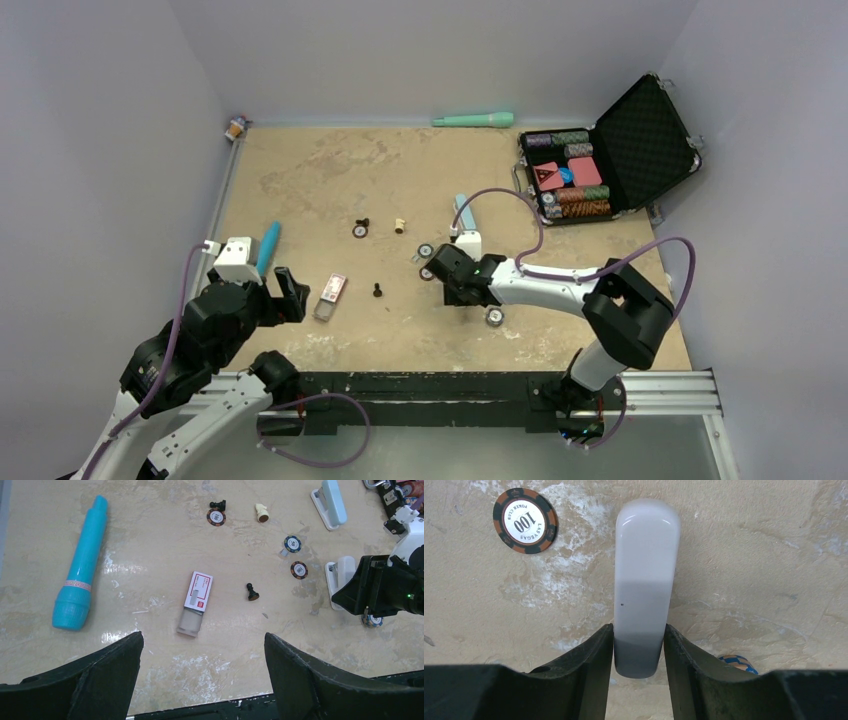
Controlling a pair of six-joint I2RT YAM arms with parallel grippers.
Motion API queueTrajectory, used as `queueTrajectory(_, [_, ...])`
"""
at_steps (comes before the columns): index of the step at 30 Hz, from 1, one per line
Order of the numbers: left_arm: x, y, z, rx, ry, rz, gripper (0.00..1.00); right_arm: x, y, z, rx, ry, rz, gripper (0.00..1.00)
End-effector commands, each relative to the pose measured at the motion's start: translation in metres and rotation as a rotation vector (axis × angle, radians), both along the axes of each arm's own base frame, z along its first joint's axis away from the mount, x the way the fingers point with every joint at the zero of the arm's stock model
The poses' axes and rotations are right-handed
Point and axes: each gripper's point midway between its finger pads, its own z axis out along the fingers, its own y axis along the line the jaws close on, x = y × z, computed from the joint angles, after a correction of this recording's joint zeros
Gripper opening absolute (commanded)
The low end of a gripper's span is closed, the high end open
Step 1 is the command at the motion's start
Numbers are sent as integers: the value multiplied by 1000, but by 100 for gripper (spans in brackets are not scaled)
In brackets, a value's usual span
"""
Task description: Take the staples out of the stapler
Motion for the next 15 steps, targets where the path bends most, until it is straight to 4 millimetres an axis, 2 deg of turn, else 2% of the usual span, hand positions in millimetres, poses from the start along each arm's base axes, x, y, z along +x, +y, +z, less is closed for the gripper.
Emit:
queueTrajectory(1, [3,3,3,-2,-20,19,94,8,2,9,-6,-38,-36,43])
queueTrajectory(3, [3,2,3,-3,-20,18,94,8,2,6,-10,-35,-33,41])
queueTrajectory(5, [3,2,3,-2,-19,18,94,9,1,5,-16,-35,-36,33])
queueTrajectory(10, [3,2,3,-2,-21,16,94,8,-1,7,-20,-38,-41,24])
queueTrajectory(12, [3,2,3,-1,-19,16,94,8,0,12,-8,-43,-34,12])
queueTrajectory(15, [3,2,3,2,-18,16,94,7,6,23,20,-50,-5,1])
